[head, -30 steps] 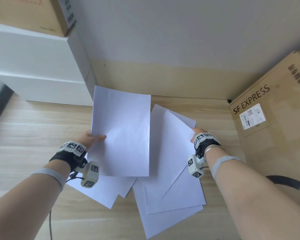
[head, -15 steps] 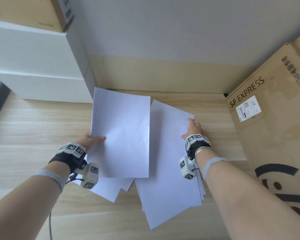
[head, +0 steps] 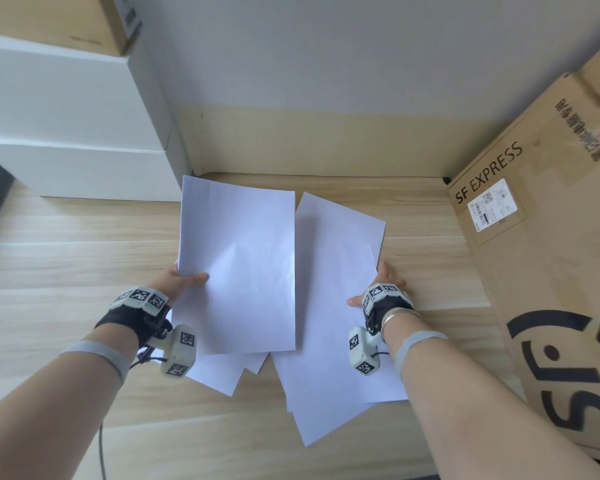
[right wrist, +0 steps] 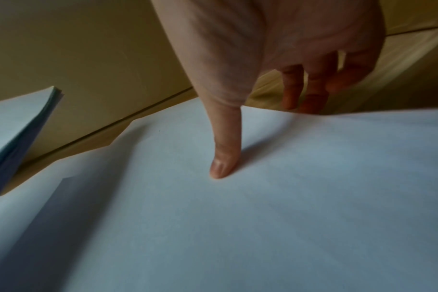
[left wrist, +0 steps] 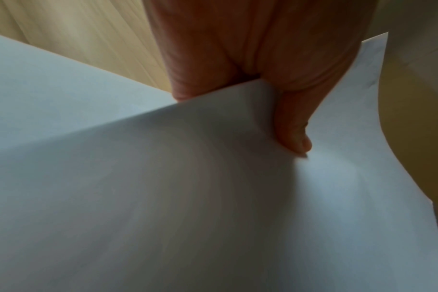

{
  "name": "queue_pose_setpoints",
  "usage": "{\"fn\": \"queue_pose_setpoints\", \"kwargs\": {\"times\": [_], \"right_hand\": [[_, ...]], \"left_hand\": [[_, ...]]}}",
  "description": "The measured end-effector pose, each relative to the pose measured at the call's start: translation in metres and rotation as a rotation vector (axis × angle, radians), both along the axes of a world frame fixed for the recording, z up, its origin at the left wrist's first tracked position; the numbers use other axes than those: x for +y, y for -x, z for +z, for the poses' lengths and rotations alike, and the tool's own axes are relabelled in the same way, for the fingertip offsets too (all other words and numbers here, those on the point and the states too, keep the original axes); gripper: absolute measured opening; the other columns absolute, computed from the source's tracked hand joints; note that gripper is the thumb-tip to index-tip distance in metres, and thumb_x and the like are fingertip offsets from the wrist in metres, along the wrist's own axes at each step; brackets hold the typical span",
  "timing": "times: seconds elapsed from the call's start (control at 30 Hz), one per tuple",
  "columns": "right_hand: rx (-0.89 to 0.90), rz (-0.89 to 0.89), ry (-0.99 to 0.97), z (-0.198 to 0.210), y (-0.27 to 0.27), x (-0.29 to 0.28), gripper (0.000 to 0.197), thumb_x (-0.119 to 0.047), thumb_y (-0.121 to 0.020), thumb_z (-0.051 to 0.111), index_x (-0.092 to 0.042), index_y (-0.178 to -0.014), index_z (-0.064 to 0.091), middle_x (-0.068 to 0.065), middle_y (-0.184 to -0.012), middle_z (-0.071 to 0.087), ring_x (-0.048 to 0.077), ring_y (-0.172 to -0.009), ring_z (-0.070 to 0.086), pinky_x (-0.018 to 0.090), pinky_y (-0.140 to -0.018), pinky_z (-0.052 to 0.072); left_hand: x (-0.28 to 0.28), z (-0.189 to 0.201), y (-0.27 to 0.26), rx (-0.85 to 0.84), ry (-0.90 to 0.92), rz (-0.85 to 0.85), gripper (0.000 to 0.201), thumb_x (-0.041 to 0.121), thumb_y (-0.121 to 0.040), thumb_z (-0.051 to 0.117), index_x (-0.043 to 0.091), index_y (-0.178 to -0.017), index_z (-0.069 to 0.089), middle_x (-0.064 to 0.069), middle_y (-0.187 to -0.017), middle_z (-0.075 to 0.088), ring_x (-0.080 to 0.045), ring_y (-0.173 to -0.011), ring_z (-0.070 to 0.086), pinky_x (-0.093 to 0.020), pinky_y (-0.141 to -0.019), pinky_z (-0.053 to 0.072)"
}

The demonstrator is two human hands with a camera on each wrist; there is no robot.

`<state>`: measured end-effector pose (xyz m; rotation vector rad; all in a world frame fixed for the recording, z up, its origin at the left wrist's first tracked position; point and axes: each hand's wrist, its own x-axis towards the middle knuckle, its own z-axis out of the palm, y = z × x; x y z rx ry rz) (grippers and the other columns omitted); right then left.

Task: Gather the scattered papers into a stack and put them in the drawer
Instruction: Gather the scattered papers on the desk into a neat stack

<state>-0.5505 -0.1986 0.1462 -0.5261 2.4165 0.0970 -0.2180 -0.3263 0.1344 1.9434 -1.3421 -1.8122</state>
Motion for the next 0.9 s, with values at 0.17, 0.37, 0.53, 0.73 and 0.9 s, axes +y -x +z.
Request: {"fn": "queue_pose_setpoints", "kwargs": {"times": [0.17,0.37,0.53,0.73,0.9], "right_hand": [[0.014,-0.045,0.102,-0.002,0.002,0.006,0.098,-0.022,-0.064,0.084,-0.01,-0.139,0.022,0.01,-0.143,0.038,0.027,-0.133,0.041,0.039,-0.105,0.037],[0.027,-0.089,0.079,0.004,-0.004,0.014,0.078,-0.035,-0.064,0.083,-0.006,-0.123,0.042,0.011,-0.13,0.045,0.026,-0.116,0.048,0.032,-0.095,0.04],[0.017,-0.04,0.041,0.008,-0.006,0.014,0.064,-0.032,-0.072,0.078,-0.001,-0.12,0.051,0.011,-0.097,0.054,0.025,-0.096,0.058,0.027,-0.084,0.046],[-0.103,-0.042,0.23,0.014,0.008,0.017,0.049,-0.01,-0.086,0.063,0.002,-0.13,0.045,0.016,-0.134,0.053,0.03,-0.123,0.052,0.033,-0.098,0.041],[-0.058,-0.054,0.373,0.018,0.02,0.027,0.046,-0.009,-0.093,0.052,0.0,-0.137,0.041,0.015,-0.141,0.048,0.03,-0.129,0.046,0.032,-0.103,0.037]], "left_hand": [[0.002,-0.002,-0.007,-0.02,-0.002,-0.005,0.04,0.019,-0.083,0.068,-0.003,-0.115,0.059,-0.026,-0.104,0.065,-0.04,-0.096,0.063,-0.056,-0.096,0.047],[0.0,-0.004,-0.016,-0.073,-0.002,-0.011,0.047,0.026,-0.079,0.072,-0.004,-0.113,0.061,-0.027,-0.108,0.067,-0.043,-0.102,0.064,-0.055,-0.096,0.048],[-0.004,-0.013,-0.022,-0.075,-0.005,-0.011,0.053,0.031,-0.075,0.075,-0.003,-0.112,0.062,-0.027,-0.109,0.067,-0.044,-0.101,0.065,-0.057,-0.096,0.048],[0.001,-0.005,-0.016,-0.068,-0.008,-0.012,0.047,0.025,-0.079,0.072,-0.007,-0.111,0.061,-0.028,-0.107,0.066,-0.043,-0.098,0.064,-0.056,-0.097,0.047],[0.004,0.0,-0.01,-0.066,-0.002,-0.021,0.037,0.023,-0.08,0.071,-0.003,-0.105,0.063,-0.027,-0.104,0.066,-0.042,-0.097,0.064,-0.057,-0.097,0.047]]}}
